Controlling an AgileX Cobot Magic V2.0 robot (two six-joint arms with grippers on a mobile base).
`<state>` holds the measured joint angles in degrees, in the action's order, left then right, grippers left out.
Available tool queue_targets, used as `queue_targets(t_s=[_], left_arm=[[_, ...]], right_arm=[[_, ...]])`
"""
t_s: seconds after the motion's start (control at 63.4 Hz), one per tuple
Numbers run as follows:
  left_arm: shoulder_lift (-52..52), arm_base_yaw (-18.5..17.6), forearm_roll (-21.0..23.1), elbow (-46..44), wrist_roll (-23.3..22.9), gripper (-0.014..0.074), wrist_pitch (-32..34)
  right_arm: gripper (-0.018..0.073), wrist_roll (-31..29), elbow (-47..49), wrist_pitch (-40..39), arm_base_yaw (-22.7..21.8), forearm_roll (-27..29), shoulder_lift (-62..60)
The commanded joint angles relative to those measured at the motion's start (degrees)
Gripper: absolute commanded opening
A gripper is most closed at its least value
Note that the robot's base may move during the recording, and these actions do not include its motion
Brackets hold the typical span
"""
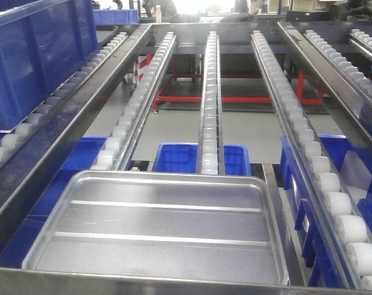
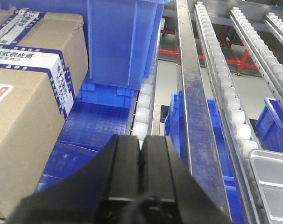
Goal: Grab silver tray and stack on right shelf
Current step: 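Raise both arms from rest toward the silver tray on the shelf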
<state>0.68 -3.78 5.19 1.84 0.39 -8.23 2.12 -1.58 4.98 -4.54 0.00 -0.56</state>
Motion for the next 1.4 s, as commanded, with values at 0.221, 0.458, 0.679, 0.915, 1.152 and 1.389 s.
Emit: queue_targets(t_s=[0.221, 0.458, 0.679, 0.915, 1.152, 1.389], left_arm=[[0.9, 0.1, 0.4, 0.9, 0.0, -0.0101, 4.9], [0.9, 0.1, -6.4, 0.9, 0.0, -0.0101, 5.0], [0.9, 0.1, -6.4, 0.9, 0.0, -0.0101, 11.6], [0.9, 0.1, -0.8, 0.1, -0.4, -0.0101, 20.4], [-1.6, -0.6, 0.8, -14.8, -0.4, -0.0101, 7.7], [-12.8, -4.4, 4.6, -32.2, -0.4, -0.0101, -7.0]], right_arm=[[0.0049, -0.1, 1.0, -5.0, -0.1, 0.0, -1.2], [0.0049, -0.1, 1.0, -5.0, -0.1, 0.0, -1.2], [0.0049, -0.1, 1.0, -6.6, -0.1, 0.0, -1.2], [0.0049, -0.1, 1.5, -10.9, -0.1, 0.0, -1.2], [0.0049, 0.2, 14.3, -6.9, -0.1, 0.8, -0.3], [0.0049, 0.2, 27.4, 3.1, 2.7, 5.5, 8.0]])
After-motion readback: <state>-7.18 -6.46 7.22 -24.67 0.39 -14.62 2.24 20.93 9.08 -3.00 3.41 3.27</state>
